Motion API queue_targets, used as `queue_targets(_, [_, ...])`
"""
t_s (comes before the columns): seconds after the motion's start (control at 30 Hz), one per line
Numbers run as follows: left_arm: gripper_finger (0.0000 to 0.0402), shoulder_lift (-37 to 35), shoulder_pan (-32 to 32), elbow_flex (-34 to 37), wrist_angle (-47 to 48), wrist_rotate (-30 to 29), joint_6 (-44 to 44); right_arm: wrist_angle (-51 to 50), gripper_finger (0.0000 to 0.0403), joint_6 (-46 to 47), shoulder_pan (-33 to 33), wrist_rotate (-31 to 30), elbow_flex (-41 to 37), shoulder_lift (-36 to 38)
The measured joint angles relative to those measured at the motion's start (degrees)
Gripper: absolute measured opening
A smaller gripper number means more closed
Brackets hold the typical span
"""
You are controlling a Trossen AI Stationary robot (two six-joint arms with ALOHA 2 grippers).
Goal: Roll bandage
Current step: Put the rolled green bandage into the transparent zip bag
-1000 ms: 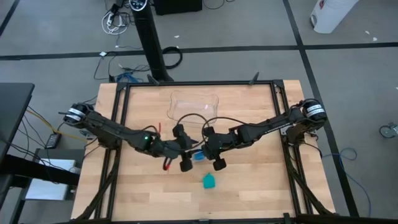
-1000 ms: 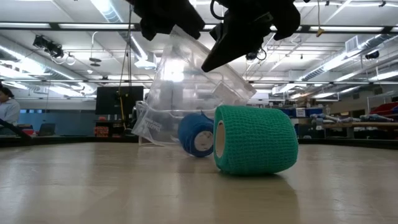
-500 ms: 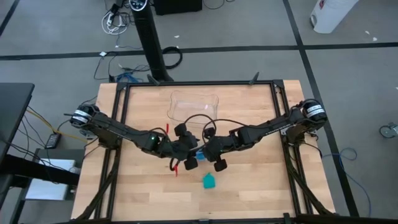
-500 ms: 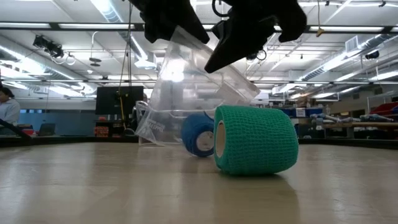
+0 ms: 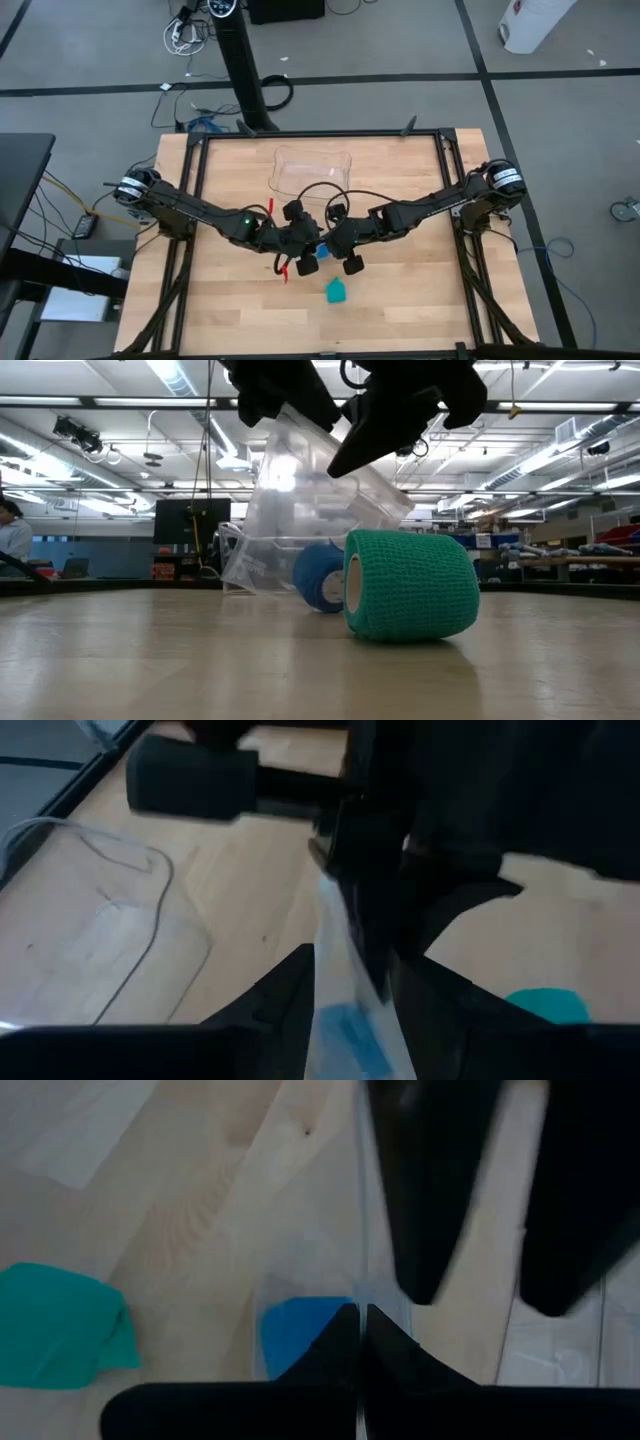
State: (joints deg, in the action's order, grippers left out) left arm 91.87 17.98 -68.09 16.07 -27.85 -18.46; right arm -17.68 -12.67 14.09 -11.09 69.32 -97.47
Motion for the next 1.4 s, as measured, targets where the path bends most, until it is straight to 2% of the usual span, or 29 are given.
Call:
queue_targets(0.17, [0.0132,-0.06,0.00,-1.22,0.50,1.84,-0.24,-0.22,0.0000,0.44,-0.33,-0.19,0.00,0.00])
queue_targets(0.43, [0.0132,0.20,-1.72,-1.20,4.93,2.03,-7.15,0.04,0.0000,0.03,-0.28,-2.19,0.02,0.00])
queue_targets(0.77, [0.0132,0.24,-1.99,-1.16,3.44,4.99,-6.22,-0.10,0.0000,-1.54,-0.75,-2.20,0.04,0.00])
queue_targets(1.03, [0.0132,0.24,-2.35,-1.16,3.17,4.66,-5.86,-0.29,0.0000,-2.06,-1.14,-2.48,0.08,0.00])
queue_targets(1.4, [0.0132,0.33,-3.34,-1.16,5.43,3.75,-5.81,-4.63,0.0000,-2.95,-0.30,-3.04,4.23,0.00])
